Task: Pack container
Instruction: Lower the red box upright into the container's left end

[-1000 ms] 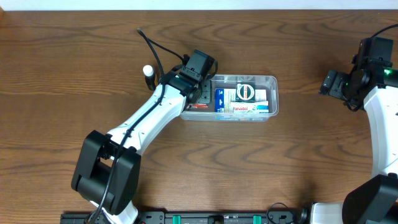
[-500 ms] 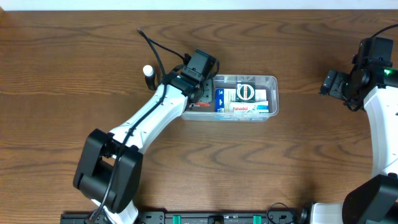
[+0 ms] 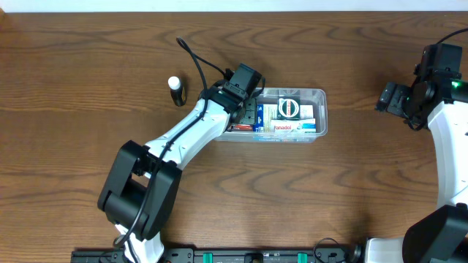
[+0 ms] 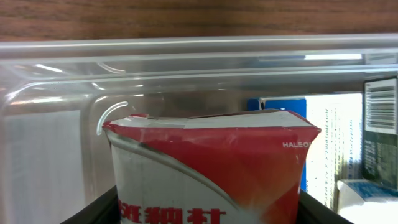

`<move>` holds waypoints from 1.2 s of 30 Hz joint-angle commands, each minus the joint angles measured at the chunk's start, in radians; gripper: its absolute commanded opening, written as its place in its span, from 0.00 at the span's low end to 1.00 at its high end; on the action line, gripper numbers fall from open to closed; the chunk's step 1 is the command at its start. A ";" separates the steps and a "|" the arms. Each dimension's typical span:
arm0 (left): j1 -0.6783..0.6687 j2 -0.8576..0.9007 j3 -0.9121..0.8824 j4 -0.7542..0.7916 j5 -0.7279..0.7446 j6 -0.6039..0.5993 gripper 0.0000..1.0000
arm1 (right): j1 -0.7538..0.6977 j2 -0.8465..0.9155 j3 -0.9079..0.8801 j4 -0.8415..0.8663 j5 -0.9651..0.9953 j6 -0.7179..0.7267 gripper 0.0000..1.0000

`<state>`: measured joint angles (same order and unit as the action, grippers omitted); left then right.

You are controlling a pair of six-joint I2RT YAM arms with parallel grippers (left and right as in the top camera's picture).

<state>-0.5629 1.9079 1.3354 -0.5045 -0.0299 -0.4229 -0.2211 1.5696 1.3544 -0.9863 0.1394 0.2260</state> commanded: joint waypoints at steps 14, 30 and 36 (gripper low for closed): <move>0.000 0.074 -0.006 0.044 -0.005 -0.013 0.70 | -0.011 -0.003 0.005 -0.001 0.010 -0.010 0.99; 0.000 0.069 -0.006 0.043 0.031 -0.012 0.79 | -0.011 -0.003 0.005 -0.001 0.010 -0.010 0.99; 0.000 0.051 -0.003 0.042 0.049 0.003 0.78 | -0.011 -0.003 0.005 -0.001 0.010 -0.010 0.99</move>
<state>-0.5629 1.9816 1.3350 -0.4629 0.0002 -0.4294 -0.2211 1.5696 1.3544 -0.9863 0.1394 0.2260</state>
